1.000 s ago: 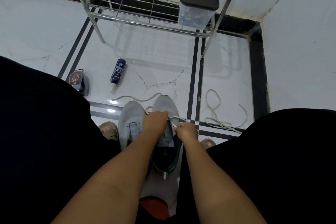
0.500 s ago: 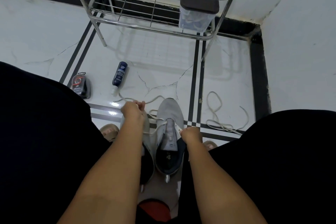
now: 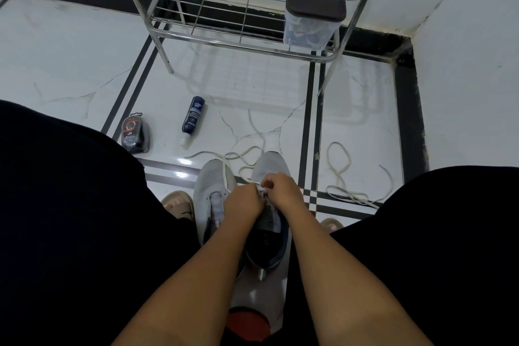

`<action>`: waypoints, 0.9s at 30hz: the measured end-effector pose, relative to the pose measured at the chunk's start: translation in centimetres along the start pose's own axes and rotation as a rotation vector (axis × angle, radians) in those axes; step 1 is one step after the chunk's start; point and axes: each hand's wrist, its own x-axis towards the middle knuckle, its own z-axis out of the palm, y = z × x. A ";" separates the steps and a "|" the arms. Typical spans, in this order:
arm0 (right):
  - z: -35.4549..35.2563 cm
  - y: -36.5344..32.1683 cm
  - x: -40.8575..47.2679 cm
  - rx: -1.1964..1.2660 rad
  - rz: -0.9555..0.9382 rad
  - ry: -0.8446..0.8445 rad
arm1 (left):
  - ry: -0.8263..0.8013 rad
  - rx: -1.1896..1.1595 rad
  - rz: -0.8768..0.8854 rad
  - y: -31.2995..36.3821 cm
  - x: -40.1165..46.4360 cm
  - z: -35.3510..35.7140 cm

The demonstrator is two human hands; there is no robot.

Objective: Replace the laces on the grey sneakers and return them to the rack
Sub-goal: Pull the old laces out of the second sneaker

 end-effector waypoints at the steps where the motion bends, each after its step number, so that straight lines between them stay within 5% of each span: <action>1: 0.4 0.2 0.1 -0.046 -0.035 0.016 | 0.013 0.002 -0.006 -0.1 0.2 0.1; 6: 1.1 0.1 0.5 -0.187 -0.086 0.019 | 0.032 -0.102 -0.040 -0.8 0.4 0.1; 8: 1.1 0.1 0.6 -0.008 0.036 0.111 | 0.034 -0.130 -0.067 -1.0 0.4 0.2; 13: -4.5 0.7 2.1 0.733 0.551 0.652 | 0.014 -0.166 -0.141 -1.3 0.2 -0.2; 17: -10.1 0.3 2.2 0.999 0.526 1.024 | -0.013 -0.279 -0.192 -1.7 0.7 0.0; 19: -9.1 -0.7 1.8 0.859 0.418 0.898 | -0.043 -0.317 -0.192 -1.8 0.7 0.2; 24: -1.3 -0.5 0.9 -0.002 0.051 0.114 | -0.067 -0.343 -0.187 -1.8 1.0 0.3; 27: 1.2 -0.2 0.3 -0.303 -0.048 0.113 | -0.068 -0.328 -0.176 -1.6 0.9 0.2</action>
